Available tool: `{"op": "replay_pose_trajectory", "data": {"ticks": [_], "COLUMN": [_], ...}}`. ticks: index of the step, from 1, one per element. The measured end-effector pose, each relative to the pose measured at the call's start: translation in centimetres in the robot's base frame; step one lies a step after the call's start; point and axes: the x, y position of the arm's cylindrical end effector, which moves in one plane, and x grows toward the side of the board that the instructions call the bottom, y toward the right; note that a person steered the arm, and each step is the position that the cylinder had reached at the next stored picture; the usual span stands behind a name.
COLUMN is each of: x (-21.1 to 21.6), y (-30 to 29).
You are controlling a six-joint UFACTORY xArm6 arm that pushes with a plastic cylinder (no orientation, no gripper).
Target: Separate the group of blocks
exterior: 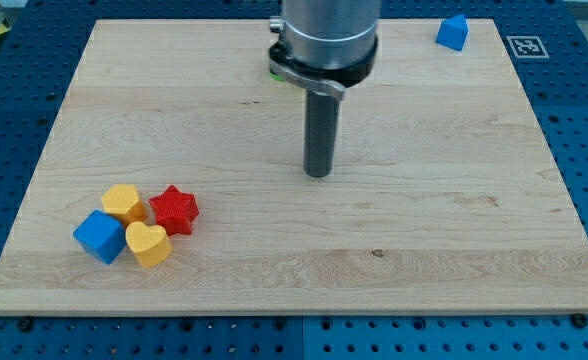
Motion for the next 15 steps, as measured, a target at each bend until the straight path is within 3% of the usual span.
{"op": "replay_pose_trajectory", "data": {"ticks": [4, 5, 7, 8, 14, 15], "x": [-1.2, -1.9, -8.8, -15.3, -20.8, -23.4], "y": [-3.1, -6.5, -9.5, -10.1, -9.5, -5.7]}}
